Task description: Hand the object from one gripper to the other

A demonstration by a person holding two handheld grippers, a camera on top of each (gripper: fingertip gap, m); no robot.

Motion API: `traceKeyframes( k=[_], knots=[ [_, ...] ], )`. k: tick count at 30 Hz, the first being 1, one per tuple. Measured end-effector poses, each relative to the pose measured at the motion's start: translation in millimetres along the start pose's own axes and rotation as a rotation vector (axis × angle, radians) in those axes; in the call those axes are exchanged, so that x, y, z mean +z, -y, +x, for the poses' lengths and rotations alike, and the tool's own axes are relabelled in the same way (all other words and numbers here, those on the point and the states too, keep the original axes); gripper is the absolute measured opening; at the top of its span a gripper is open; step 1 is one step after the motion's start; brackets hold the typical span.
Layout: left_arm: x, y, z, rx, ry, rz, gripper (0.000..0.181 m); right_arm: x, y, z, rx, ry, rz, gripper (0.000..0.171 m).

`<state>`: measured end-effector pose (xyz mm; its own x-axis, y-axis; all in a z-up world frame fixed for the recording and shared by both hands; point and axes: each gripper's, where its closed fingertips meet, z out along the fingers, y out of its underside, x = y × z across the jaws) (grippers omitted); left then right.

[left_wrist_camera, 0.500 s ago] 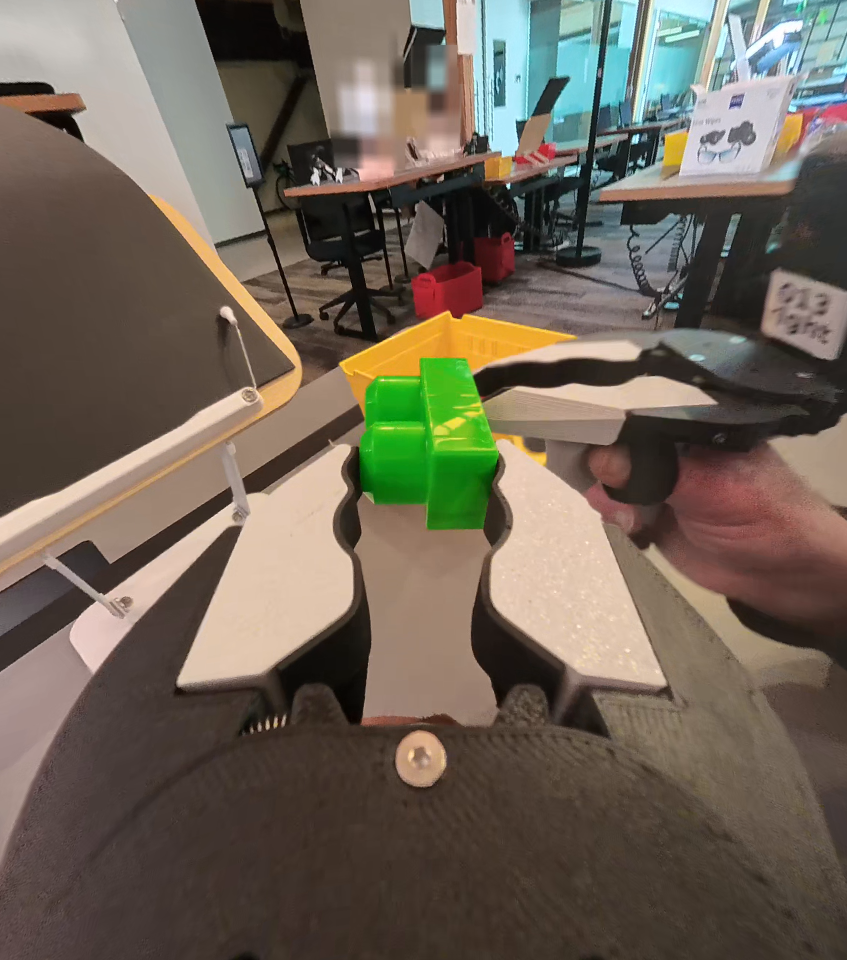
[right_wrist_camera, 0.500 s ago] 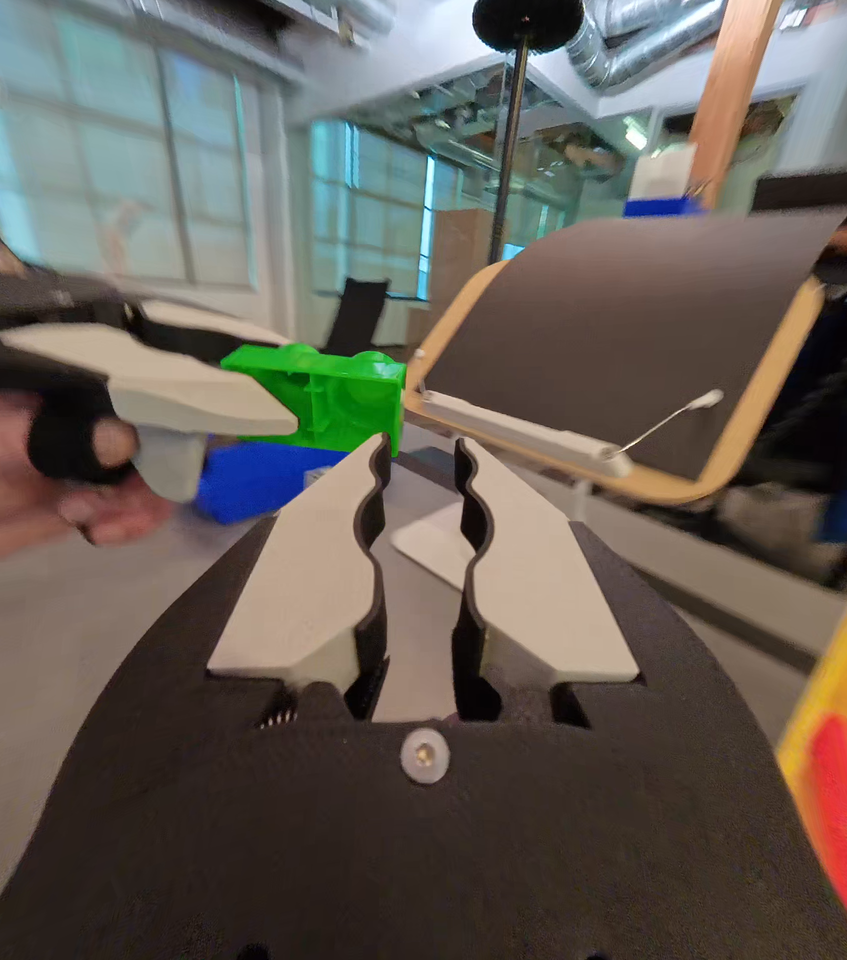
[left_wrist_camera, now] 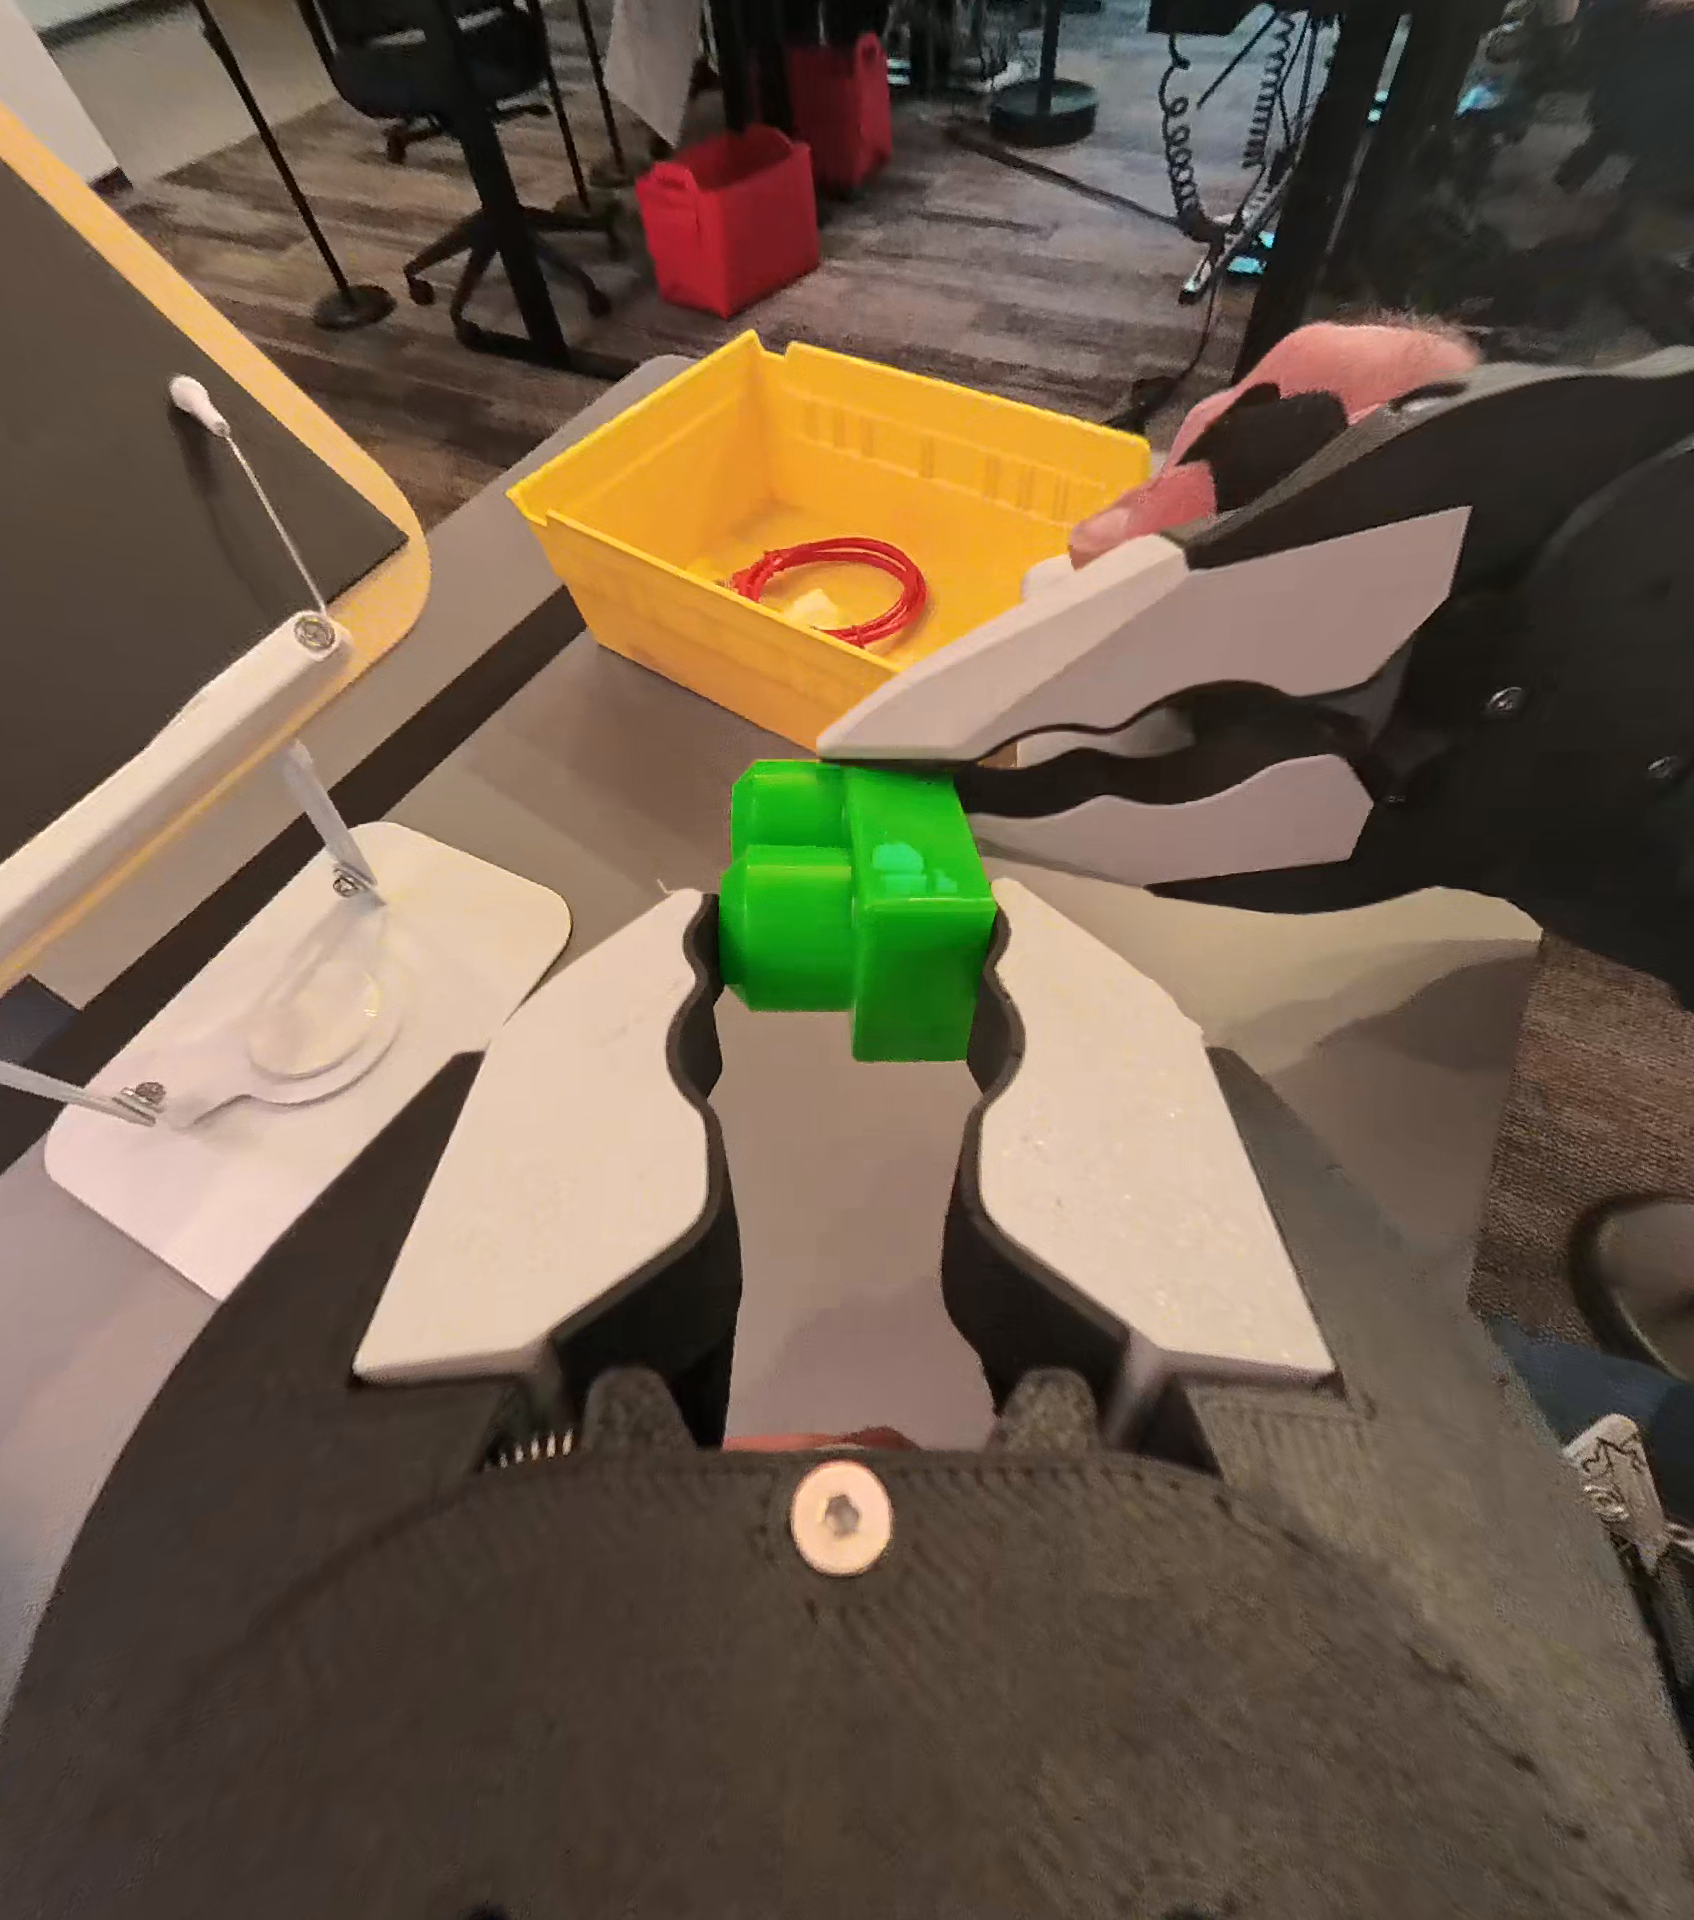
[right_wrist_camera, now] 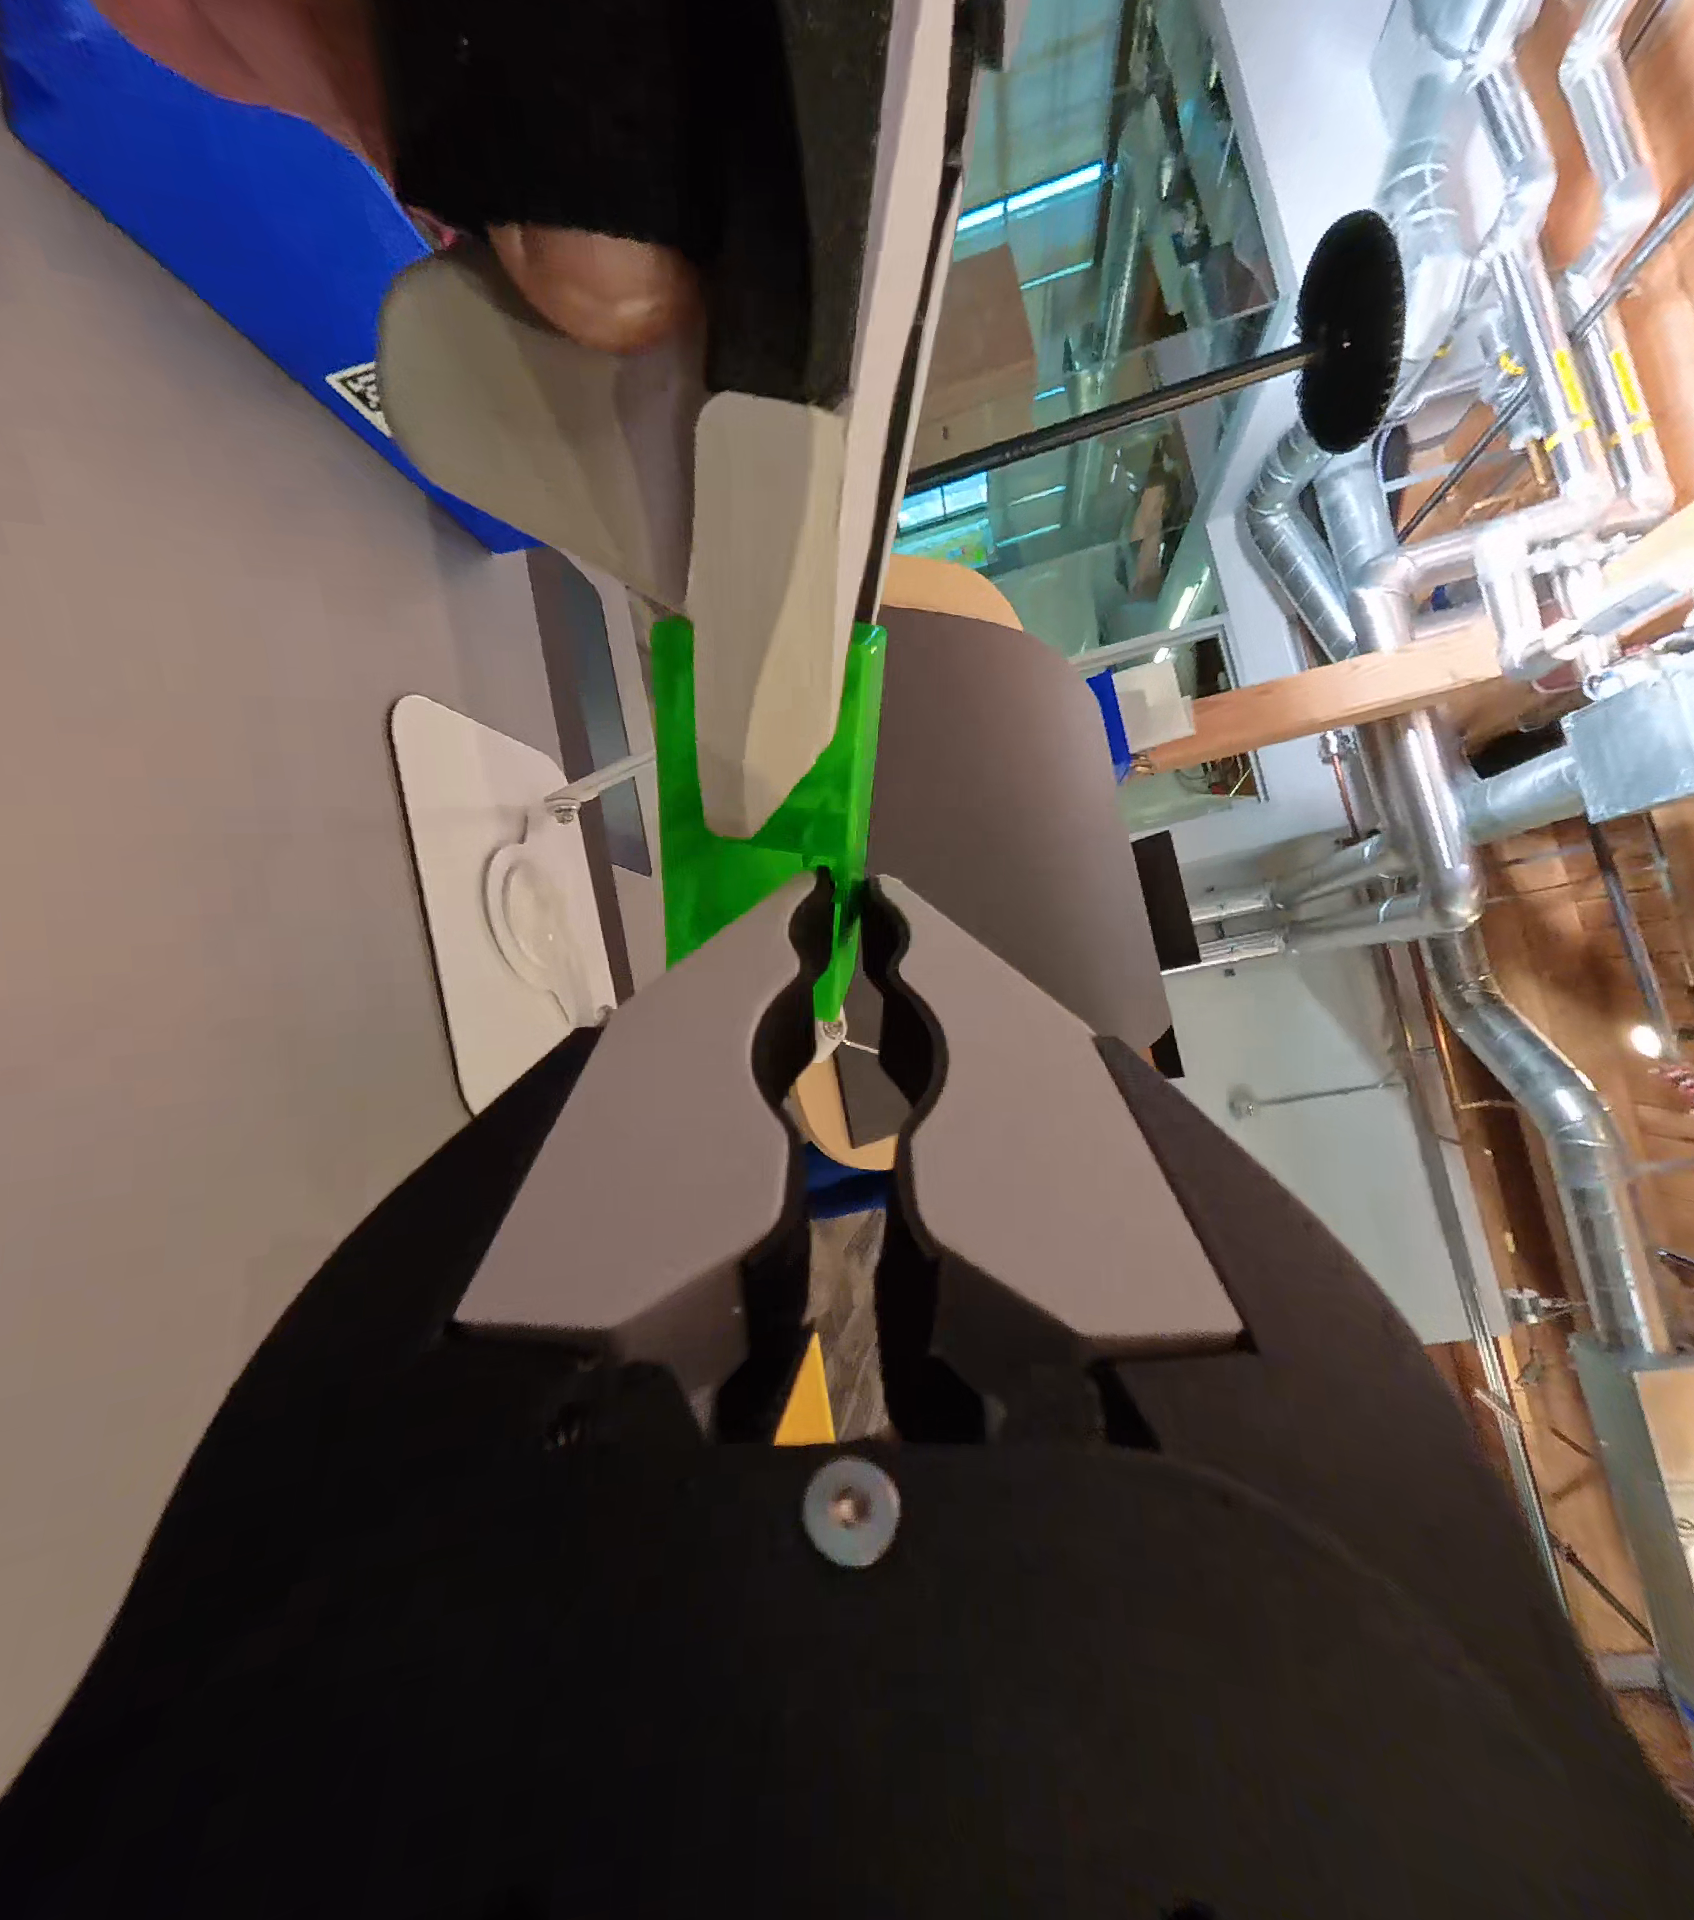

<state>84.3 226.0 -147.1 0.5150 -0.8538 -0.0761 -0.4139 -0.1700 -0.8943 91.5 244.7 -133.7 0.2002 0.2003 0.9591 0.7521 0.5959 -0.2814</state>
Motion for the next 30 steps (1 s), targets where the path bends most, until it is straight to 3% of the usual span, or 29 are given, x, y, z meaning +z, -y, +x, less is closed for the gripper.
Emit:
traceKeyframes(
  k=[3, 6, 15, 18, 20, 23, 30],
  knots=[
    [0.2, 4.0, -0.8, -0.021, -0.006, 0.031, 0.045, 0.7, -2.1, -1.9, 0.124, 0.004, 0.0, 0.0],
    [-3.6, 16.0, -0.8, -0.016, -0.013, 0.132, 0.046, -1.0, -4.4, 2.3, 0.387, 0.013, 0.054, 0.0],
    [4.9, 8.2, -2.8, -0.013, 0.094, 0.248, 0.065, 0.0, -8.8, -3.1, 1.414, 0.144, 0.337, 0.0],
    [15.3, 1.0, -3.0, 0.045, 0.159, 0.247, 0.066, 3.1, -5.0, -10.9, 1.479, 0.151, 0.351, 0.0],
    [16.0, 1.7, -3.2, 0.054, 0.186, 0.277, 0.056, 3.7, -5.1, -12.0, 1.505, 0.138, 0.355, 0.0],
    [17.4, 1.6, -0.6, 0.03, 0.152, 0.309, 0.045, 4.4, -5.7, -13.4, 1.511, 0.131, 0.35, 0.0],
    [15.5, 1.3, -1.1, 0.039, 0.134, 0.333, 0.045, 4.9, -3.8, -13.2, 1.476, 0.129, 0.361, 0.0]
  ],
)
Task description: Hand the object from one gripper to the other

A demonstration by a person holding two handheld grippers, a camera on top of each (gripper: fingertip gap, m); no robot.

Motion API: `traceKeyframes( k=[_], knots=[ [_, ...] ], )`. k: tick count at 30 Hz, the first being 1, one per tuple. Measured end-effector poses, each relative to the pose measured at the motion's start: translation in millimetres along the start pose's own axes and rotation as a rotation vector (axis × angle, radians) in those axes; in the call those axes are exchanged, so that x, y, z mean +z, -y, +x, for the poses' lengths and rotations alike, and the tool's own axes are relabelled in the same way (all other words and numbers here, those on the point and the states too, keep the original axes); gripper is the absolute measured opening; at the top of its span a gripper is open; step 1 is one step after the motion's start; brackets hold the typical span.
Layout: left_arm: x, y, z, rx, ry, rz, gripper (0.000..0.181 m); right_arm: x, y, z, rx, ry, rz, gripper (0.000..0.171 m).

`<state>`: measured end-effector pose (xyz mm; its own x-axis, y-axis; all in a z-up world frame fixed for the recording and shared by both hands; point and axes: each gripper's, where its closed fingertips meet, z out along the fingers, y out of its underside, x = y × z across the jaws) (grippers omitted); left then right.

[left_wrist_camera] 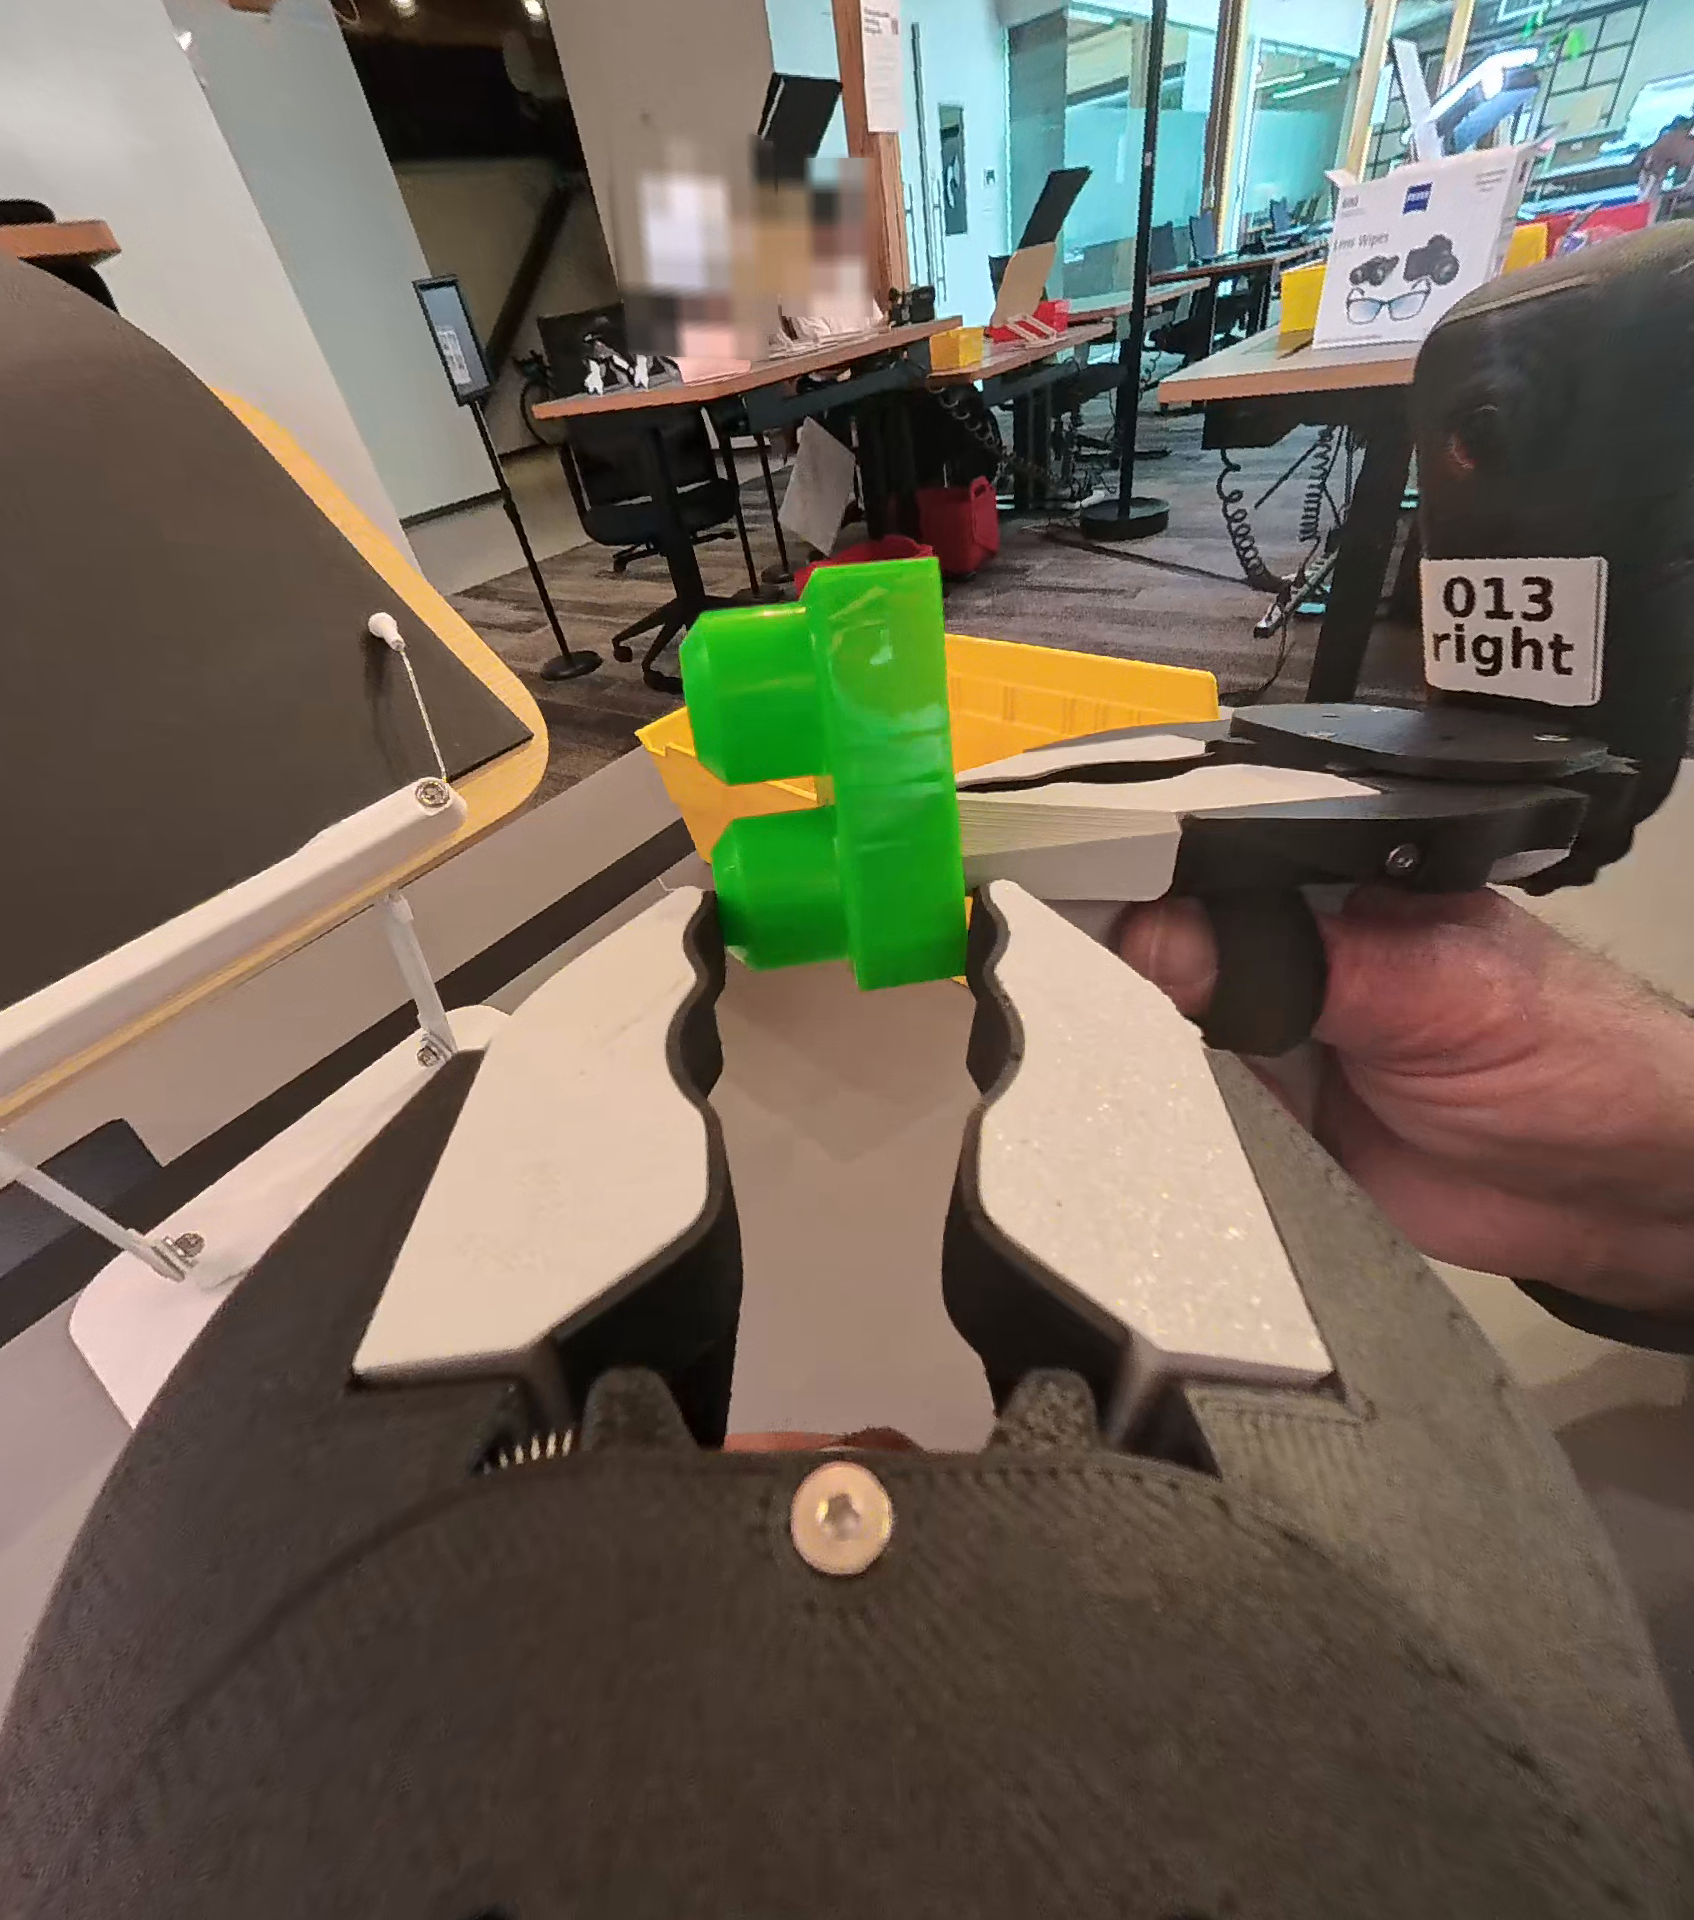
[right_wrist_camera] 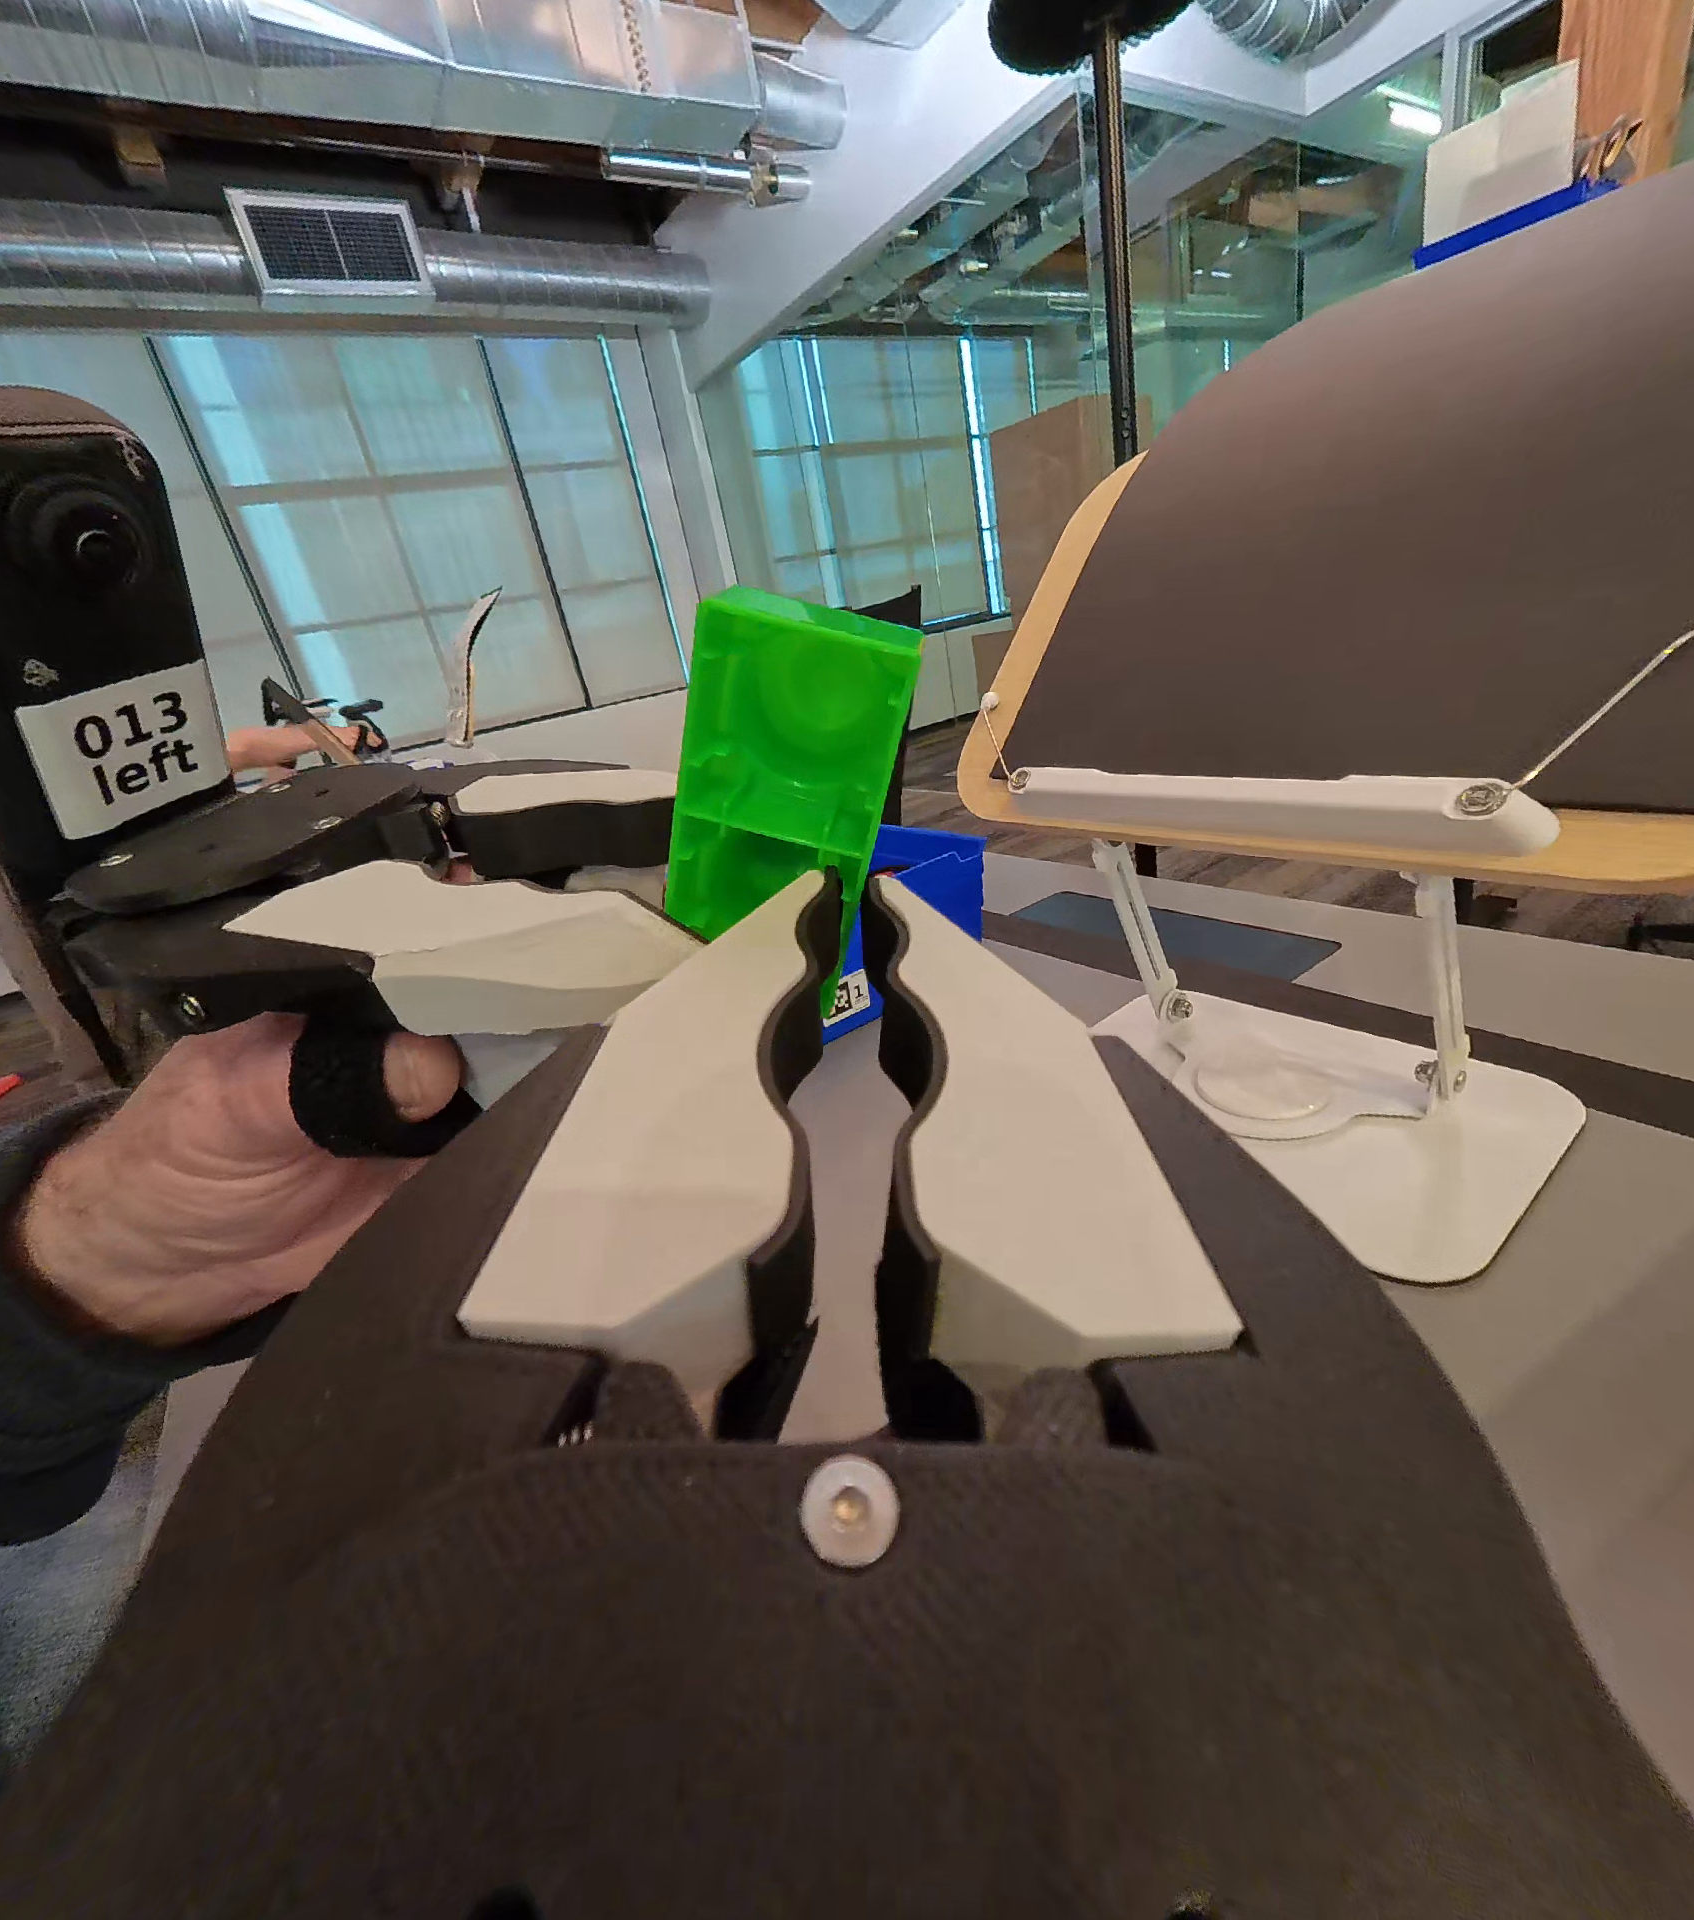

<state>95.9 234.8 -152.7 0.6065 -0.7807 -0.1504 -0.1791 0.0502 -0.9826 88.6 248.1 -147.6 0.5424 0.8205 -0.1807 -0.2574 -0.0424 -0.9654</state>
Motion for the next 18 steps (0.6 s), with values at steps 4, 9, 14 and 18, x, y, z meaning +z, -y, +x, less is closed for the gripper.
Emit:
traceKeyframes(
  k=[4, 9, 14, 18],
  knots=[
    [-1.8, 3.2, -1.6, -0.027, -0.018, 0.012, 0.044, 0.4, -0.8, -0.1, -0.079, -0.011, -0.03, 0.007],
    [-6.5, 6.8, -4.9, -0.031, -0.026, 0.012, 0.044, -6.4, 3.0, 5.0, -0.192, -0.044, -0.06, 0.023],
    [-9.1, 5.9, -5.3, -0.027, -0.041, -0.017, 0.044, -17.0, 31.8, 1.1, -0.572, -0.117, -0.082, 0.027],
    [-9.7, 4.6, -3.5, -0.006, -0.056, -0.062, 0.044, -12.1, 45.6, -3.2, -0.872, -0.137, -0.19, 0.031]
  ],
)
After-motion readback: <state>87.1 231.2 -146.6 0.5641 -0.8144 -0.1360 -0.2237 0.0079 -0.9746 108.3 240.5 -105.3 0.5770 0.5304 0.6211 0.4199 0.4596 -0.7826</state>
